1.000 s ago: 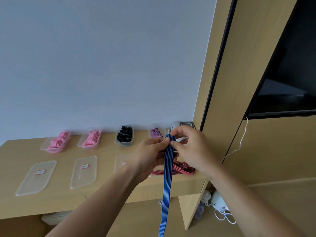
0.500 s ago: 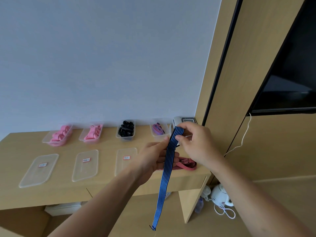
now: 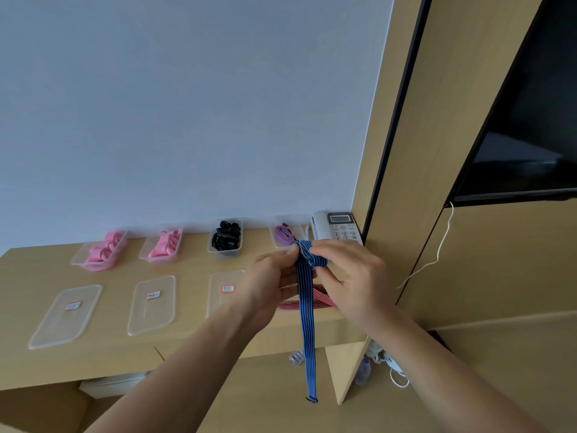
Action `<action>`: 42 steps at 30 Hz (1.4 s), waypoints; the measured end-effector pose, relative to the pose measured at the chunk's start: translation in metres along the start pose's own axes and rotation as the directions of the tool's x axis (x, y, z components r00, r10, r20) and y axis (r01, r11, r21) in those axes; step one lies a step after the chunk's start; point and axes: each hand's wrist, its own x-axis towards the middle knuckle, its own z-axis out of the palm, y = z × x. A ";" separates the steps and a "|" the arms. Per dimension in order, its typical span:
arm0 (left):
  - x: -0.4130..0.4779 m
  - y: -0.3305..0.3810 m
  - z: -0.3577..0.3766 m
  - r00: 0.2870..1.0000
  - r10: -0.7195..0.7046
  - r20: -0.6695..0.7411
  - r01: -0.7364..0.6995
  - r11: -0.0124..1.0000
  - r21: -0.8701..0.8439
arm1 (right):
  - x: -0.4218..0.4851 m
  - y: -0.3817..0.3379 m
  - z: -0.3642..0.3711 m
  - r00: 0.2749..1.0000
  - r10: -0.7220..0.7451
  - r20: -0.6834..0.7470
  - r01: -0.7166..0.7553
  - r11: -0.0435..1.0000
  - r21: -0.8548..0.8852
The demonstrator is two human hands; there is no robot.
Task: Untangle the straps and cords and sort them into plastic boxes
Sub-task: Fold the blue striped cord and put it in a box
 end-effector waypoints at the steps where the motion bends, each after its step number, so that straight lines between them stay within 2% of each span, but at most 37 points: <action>1: 0.000 0.001 0.000 1.000 0.002 0.005 -0.002 1.000 -0.009 | -0.004 0.001 0.001 1.000 -0.004 -0.005 0.004 1.000 0.010; 6: 0.002 0.002 0.005 0.999 -0.026 0.027 0.027 0.998 -0.049 | -0.022 0.004 0.009 0.996 -0.085 0.025 0.085 0.996 -0.008; 12: 0.005 0.006 0.003 0.999 0.050 0.021 -0.052 0.996 0.075 | -0.026 0.006 0.008 0.992 -0.085 0.089 0.087 0.996 -0.019; 14: 0.004 0.006 0.003 0.997 0.080 0.017 -0.081 0.987 0.137 | -0.020 0.005 0.008 0.996 -0.067 0.056 0.067 0.998 0.009; 15: 0.004 0.005 0.003 0.995 0.097 0.018 -0.098 0.981 0.165 | -0.016 0.004 0.009 0.999 -0.017 0.031 0.017 1.000 0.021; 17: 0.004 0.005 0.001 0.991 0.132 0.022 -0.134 0.969 0.207 | -0.008 0.002 0.010 0.976 0.209 0.066 -0.214 0.973 0.087; 19: 0.004 0.007 -0.002 0.986 0.162 0.049 -0.169 0.954 0.249 | 0.000 0.003 0.011 0.871 0.403 0.281 -0.462 0.867 0.190; 21: 0.004 0.007 -0.004 0.982 0.170 0.078 -0.184 0.948 0.261 | 0.006 0.008 0.012 0.763 0.428 0.485 -0.602 0.743 0.292; 22: 0.004 0.007 -0.006 0.983 0.166 0.074 -0.179 0.955 0.238 | 0.008 0.010 0.012 0.733 0.429 0.528 -0.649 0.671 0.357; 25: 0.006 0.005 -0.009 0.991 0.121 0.049 -0.126 0.984 0.124 | 0.014 0.012 0.014 0.706 0.467 0.532 -0.706 0.525 0.476; 28: 0.007 -0.001 -0.013 0.996 0.043 0.081 -0.053 0.991 0.126 | 0.018 0.013 0.018 0.705 0.488 0.515 -0.708 0.530 0.467; 32: 0.012 -0.011 -0.018 0.999 -0.022 0.030 0.016 0.984 0.178 | 0.025 0.017 0.018 0.707 0.489 0.511 -0.707 0.516 0.484; 35: 0.014 -0.014 -0.020 0.997 -0.066 0.033 0.058 0.976 0.211 | 0.027 0.020 0.017 0.718 0.479 0.505 -0.693 0.561 0.453; 42: 0.014 -0.012 -0.012 1.000 -0.030 0.005 0.028 0.978 0.208 | 0.025 0.020 0.017 0.785 0.450 0.425 -0.611 0.675 0.413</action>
